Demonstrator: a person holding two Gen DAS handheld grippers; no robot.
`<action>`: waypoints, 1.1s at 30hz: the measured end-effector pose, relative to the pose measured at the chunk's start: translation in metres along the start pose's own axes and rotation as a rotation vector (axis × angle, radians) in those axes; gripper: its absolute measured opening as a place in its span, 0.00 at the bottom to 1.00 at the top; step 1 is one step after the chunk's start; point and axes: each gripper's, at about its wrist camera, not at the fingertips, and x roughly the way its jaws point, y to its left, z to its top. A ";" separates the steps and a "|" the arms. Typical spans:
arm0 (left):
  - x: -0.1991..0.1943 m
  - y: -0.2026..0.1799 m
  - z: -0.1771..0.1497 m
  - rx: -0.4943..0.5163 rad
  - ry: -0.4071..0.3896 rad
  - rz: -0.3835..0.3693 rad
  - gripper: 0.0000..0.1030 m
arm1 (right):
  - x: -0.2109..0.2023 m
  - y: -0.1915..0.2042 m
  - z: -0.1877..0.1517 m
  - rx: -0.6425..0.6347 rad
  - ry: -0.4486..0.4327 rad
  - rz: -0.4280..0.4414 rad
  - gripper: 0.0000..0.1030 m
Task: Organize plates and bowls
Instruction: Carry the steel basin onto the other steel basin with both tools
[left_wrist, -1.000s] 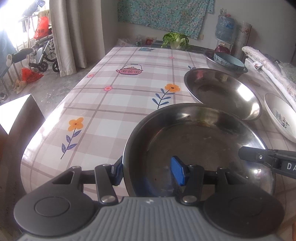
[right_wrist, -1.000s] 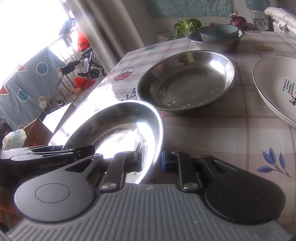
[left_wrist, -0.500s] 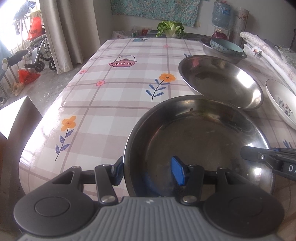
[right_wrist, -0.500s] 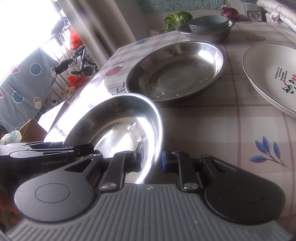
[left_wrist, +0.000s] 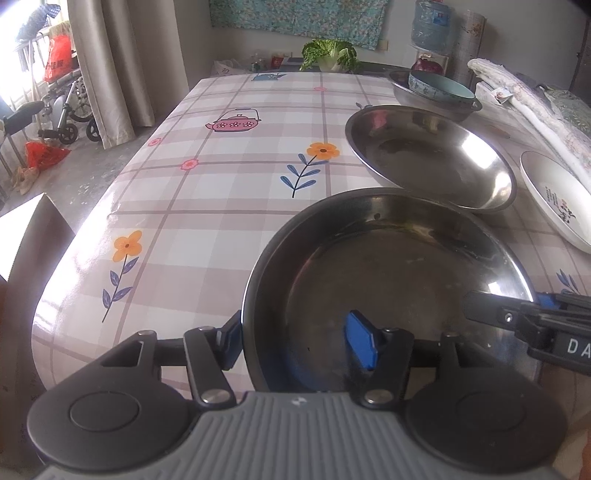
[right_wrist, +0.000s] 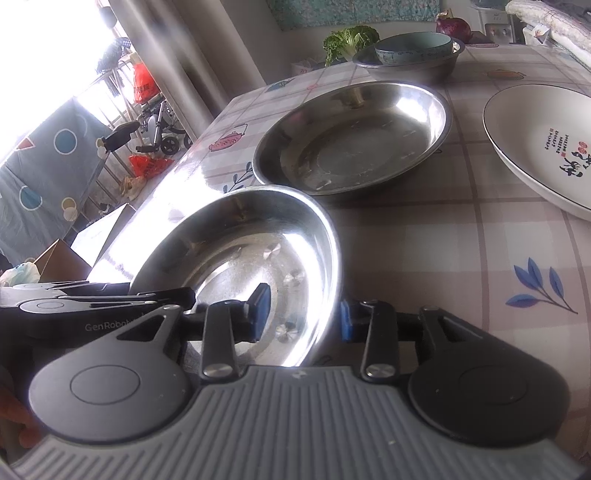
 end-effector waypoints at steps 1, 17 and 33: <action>0.000 0.000 0.000 0.003 0.000 -0.001 0.60 | 0.000 0.001 0.000 0.002 -0.002 0.003 0.40; 0.000 0.003 -0.003 0.000 -0.018 -0.007 0.50 | -0.001 0.001 -0.005 0.020 -0.032 0.020 0.46; -0.010 0.016 -0.008 -0.026 -0.039 0.009 0.23 | -0.008 0.000 -0.011 0.016 -0.058 -0.063 0.22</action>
